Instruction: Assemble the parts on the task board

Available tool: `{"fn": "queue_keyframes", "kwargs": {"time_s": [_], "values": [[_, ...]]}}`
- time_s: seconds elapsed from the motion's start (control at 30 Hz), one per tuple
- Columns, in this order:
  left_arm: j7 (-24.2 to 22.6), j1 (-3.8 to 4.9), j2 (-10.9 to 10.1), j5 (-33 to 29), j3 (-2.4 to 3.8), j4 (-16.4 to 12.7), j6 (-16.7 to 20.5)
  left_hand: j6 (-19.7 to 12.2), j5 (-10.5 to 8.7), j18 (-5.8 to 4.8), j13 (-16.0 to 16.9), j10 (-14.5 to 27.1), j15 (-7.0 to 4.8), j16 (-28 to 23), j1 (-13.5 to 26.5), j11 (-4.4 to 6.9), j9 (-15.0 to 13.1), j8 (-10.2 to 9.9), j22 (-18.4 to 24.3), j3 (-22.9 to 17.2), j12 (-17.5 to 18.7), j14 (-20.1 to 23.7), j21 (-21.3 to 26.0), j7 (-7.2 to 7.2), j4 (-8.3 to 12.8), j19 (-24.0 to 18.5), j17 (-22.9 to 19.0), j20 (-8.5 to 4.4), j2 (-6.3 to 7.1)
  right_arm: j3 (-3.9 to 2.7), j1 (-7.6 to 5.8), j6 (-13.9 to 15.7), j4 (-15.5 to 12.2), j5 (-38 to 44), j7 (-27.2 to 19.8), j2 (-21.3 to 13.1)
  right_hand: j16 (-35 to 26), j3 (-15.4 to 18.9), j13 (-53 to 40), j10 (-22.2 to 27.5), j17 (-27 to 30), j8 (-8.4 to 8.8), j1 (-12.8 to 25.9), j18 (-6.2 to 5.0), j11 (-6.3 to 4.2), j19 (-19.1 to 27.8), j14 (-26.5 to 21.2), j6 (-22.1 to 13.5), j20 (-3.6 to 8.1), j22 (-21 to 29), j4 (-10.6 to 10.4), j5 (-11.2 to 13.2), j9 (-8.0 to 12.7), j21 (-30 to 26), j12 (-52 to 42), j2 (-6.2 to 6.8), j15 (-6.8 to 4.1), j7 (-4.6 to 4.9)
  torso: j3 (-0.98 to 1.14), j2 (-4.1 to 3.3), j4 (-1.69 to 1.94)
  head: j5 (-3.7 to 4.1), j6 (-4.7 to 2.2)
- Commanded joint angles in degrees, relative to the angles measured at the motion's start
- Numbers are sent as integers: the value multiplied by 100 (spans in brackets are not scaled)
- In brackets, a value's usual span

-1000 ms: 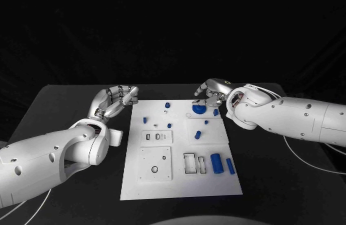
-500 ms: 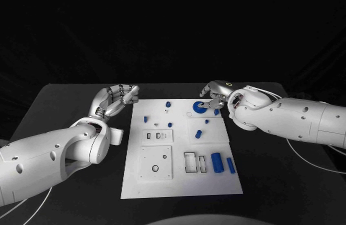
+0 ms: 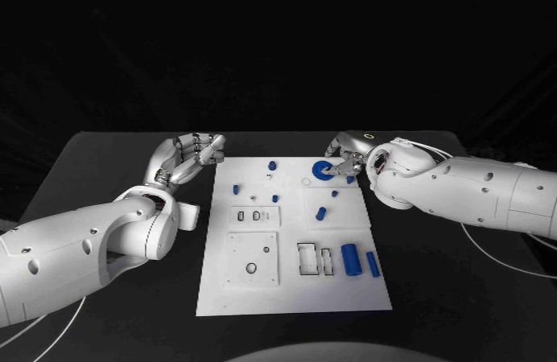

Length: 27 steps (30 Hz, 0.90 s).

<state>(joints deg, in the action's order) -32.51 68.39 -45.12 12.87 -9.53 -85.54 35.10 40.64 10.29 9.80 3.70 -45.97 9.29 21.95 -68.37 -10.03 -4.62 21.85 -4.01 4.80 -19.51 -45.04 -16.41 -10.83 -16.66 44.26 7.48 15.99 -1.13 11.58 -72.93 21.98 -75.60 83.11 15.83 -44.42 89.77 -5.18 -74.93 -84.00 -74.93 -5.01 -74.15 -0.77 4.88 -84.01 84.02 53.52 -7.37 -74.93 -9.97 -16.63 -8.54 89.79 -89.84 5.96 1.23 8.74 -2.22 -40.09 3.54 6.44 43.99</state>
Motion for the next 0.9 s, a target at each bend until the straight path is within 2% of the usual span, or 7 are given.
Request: {"fn": "queue_keyframes", "kwargs": {"time_s": [0.03,0.1,0.2,0.47,0.9], "values": [[-48,4,11,29,4,-12,-56,24,28,64,0,-17,2,-10,-18,-28,-6,-24,9,38,22,44,23,-191,-3,-38,8,-1,-69,0,8,-136,10,110,143,16,23,-44,-1507,-600,-1507,0,3,77,37,-599,598,30,-50,-1507,2,-39,-9,21,-16,72,33,-13,-2,-4,3,8,-25],[-51,4,10,29,4,-10,-52,25,29,64,0,-17,2,-10,-20,-28,-7,-25,9,39,22,45,24,-191,-2,-39,8,-1,-71,0,10,-147,13,110,148,27,23,-48,-1507,-600,-1507,4,4,77,36,-599,598,25,-51,-1507,3,-46,-10,21,-16,79,33,-15,-2,-1,-2,10,-3],[-54,4,7,29,4,-17,-45,26,30,64,0,-17,2,-9,-24,-27,-7,-27,9,39,23,45,25,-191,-2,-41,9,0,-74,0,12,-163,8,110,149,36,23,-130,-1507,-600,-1507,41,-21,77,15,-599,598,-25,-49,-1507,27,-269,-23,21,-16,112,22,-40,-3,-4,6,23,22],[-53,4,-15,29,4,-30,-33,30,34,64,0,-19,2,-5,-38,-27,-8,-33,9,41,23,47,28,-191,-1,-45,10,1,-87,0,22,-191,19,96,154,78,23,-206,-1507,-600,-1507,36,5,77,17,-599,598,-7,-44,-1507,35,-493,-75,21,-16,145,19,-35,2,2,2,-3,24],[-50,4,-30,29,4,-33,-30,32,35,64,0,-19,2,-4,-42,-27,-9,-35,9,43,23,48,29,-190,-1,-47,10,1,-91,0,33,-243,32,93,202,116,23,-292,-1507,-600,-1507,-32,-14,77,-1,-599,598,65,-36,-1507,85,-660,-164,21,-16,159,9,-57,-1,3,-1,-11,28]]}}
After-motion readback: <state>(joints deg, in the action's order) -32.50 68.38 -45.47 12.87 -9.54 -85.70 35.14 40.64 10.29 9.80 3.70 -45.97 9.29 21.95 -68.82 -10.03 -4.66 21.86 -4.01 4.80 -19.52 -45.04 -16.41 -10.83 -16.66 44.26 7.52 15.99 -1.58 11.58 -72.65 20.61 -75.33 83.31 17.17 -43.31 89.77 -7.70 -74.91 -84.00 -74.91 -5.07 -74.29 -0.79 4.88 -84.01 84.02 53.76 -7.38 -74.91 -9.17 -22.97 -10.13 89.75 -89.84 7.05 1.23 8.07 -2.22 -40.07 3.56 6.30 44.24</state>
